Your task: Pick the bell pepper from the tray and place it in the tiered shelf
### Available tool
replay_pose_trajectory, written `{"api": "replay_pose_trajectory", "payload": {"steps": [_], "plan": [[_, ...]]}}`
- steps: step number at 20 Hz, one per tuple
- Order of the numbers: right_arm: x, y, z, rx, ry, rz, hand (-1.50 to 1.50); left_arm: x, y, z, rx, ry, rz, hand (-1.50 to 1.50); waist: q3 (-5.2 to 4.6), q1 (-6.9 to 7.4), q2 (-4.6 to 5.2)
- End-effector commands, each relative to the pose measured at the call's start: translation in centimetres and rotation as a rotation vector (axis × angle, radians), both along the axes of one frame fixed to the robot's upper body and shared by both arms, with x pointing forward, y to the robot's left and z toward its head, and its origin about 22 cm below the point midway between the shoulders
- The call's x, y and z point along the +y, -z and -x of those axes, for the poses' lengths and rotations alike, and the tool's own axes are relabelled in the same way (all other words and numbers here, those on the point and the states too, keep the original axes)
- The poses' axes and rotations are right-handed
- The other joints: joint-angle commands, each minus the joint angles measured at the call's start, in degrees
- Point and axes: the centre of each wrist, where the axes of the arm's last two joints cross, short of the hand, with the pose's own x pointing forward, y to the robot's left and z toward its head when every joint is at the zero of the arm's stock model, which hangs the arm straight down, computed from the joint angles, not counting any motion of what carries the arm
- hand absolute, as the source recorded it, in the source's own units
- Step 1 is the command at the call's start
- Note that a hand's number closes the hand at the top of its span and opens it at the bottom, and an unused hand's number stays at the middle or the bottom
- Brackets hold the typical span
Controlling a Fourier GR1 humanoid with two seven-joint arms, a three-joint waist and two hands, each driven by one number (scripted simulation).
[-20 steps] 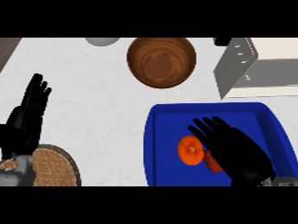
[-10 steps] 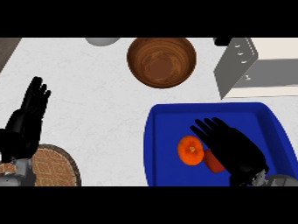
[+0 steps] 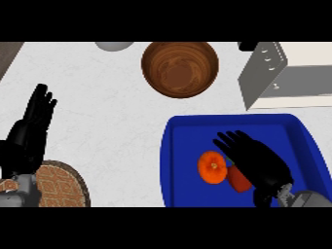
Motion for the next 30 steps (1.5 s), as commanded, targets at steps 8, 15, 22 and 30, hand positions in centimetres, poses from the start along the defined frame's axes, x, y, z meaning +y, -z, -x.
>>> {"api": "replay_pose_trajectory", "payload": {"steps": [8, 15, 22, 30], "plan": [[-1.3, 3.6, -0.4, 0.035, -0.005, -0.006, -1.50, 0.8, 0.1, -0.2, -0.017, 0.010, 0.000, 0.00, -0.01, -0.06, 0.00], [-0.5, 6.2, -0.1, 0.036, -0.089, 0.062, 1.50, -1.1, 0.3, 0.1, -0.020, -0.006, -0.003, 0.00, 0.00, 0.00, 0.01], [-3.9, 5.7, -0.7, -0.056, 0.179, 0.001, 1.50, -1.4, -0.2, -0.2, 0.010, -0.028, 0.006, 0.00, 0.03, -1.13, -0.12], [-11.8, 3.4, -0.2, -0.076, 0.515, -0.147, 1.50, -0.3, 0.5, 0.5, 0.010, -0.008, 0.011, 0.00, -0.02, -0.49, -0.06]]}}
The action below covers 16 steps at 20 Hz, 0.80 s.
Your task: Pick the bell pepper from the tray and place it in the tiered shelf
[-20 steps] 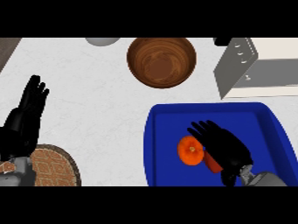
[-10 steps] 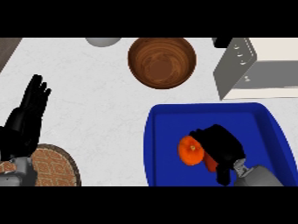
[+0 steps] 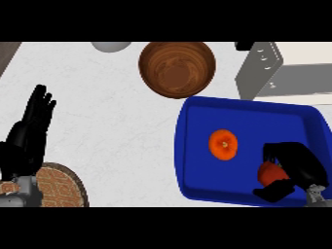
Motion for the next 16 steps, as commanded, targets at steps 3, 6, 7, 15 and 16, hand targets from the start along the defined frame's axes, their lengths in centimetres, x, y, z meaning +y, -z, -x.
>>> {"api": "replay_pose_trajectory", "payload": {"steps": [3, 6, 7, 15, 16], "plan": [[-2.2, -2.7, 2.3, -0.055, 0.090, -0.167, 1.50, 0.7, -1.0, -0.4, -0.007, 0.016, -0.001, 0.00, 0.11, -0.07, 0.06], [-1.7, -6.1, 2.5, -0.081, 0.079, -0.241, 1.50, 1.6, 0.3, -0.4, -0.009, -0.018, -0.003, 0.00, 0.08, 0.01, 0.08], [-0.6, -6.4, 3.1, -0.104, 0.087, -0.265, 1.50, -1.2, 0.8, 0.7, -0.002, 0.007, 0.006, 0.00, 0.10, 0.13, 0.03], [-1.1, -15.7, 4.2, -0.429, 0.274, -0.561, 1.50, 0.5, 0.2, -0.1, 0.014, -0.008, -0.008, 0.00, 0.05, -0.49, -0.07], [-1.9, -17.2, 5.0, -0.480, 0.303, -0.542, 1.50, 0.8, 0.1, -0.1, -0.001, -0.009, -0.014, 0.00, 0.03, -0.70, -0.14]]}}
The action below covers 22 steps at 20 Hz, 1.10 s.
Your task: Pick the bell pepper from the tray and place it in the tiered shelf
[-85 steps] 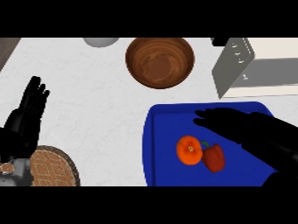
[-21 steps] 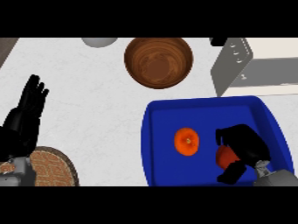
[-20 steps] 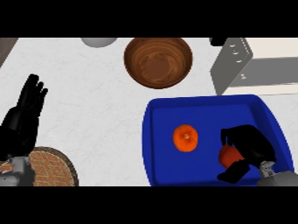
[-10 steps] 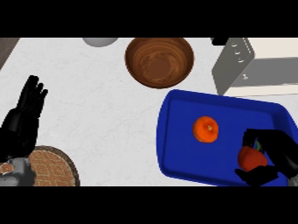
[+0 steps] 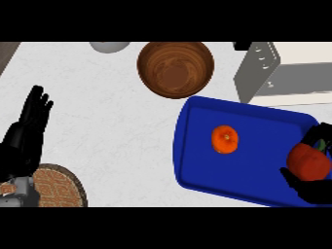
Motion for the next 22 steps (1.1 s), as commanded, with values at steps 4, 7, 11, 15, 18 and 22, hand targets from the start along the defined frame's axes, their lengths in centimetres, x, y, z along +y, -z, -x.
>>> {"api": "replay_pose_trajectory", "payload": {"steps": [4, 7, 11, 15, 18, 22], "plan": [[-1.8, -7.7, 3.1, -0.139, 0.207, -0.017, 1.50, -0.5, -1.5, 1.2, -0.008, 0.013, 0.001, 0.00, 0.06, 0.91, 0.02], [-3.2, -9.9, 0.8, -0.142, 0.246, -0.011, 1.50, -1.3, 0.1, 1.0, -0.006, 0.025, 0.016, 0.00, 0.05, 1.39, 0.29], [-5.3, -9.3, -0.3, -0.178, 0.285, -0.010, 1.50, -1.0, 0.6, -0.7, -0.015, 0.013, 0.016, 0.00, 0.08, 1.26, 0.39], [-7.5, -10.0, -2.9, -0.220, 0.301, -0.028, 1.50, -0.4, 0.3, -0.6, -0.013, 0.038, -0.001, 0.00, 0.09, 1.47, 0.41], [-8.2, -9.2, -6.1, -0.215, 0.326, -0.056, 1.50, -0.6, -0.1, -0.3, -0.013, 0.031, -0.014, 0.00, 0.10, 1.93, 0.51], [-8.9, -6.9, -8.6, -0.219, 0.330, -0.076, 1.50, -2.0, 0.7, -0.5, -0.011, 0.035, -0.003, 0.00, 0.10, 1.83, 0.51]]}}
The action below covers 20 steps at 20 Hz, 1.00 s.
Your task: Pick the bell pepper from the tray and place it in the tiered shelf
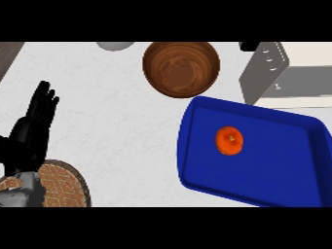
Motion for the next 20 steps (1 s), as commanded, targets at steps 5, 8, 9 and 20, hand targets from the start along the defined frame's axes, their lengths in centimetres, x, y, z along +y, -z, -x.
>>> {"api": "replay_pose_trajectory", "payload": {"steps": [5, 8, 9, 20], "plan": [[-2.2, 4.9, -4.1, -0.057, 0.025, -0.009, 1.50, -2.1, -0.6, 0.2, -0.004, -0.005, 0.008, 0.00, 0.03, 0.04, 0.01], [-2.8, 4.3, -6.5, -0.095, 0.030, -0.037, 1.50, 1.1, 1.0, -0.3, 0.012, -0.004, 0.019, 0.00, 0.00, 0.07, 0.07], [-2.5, 4.1, -7.4, -0.081, 0.041, -0.025, 1.50, -0.6, -0.1, -0.4, -0.001, -0.001, 0.008, 0.00, 0.00, 0.08, 0.02], [-2.0, 8.1, -12.2, -0.136, 0.110, -0.154, 1.50, 0.9, 0.2, -0.1, -0.003, 0.022, 0.000, 0.00, 0.05, 1.17, 0.29]]}}
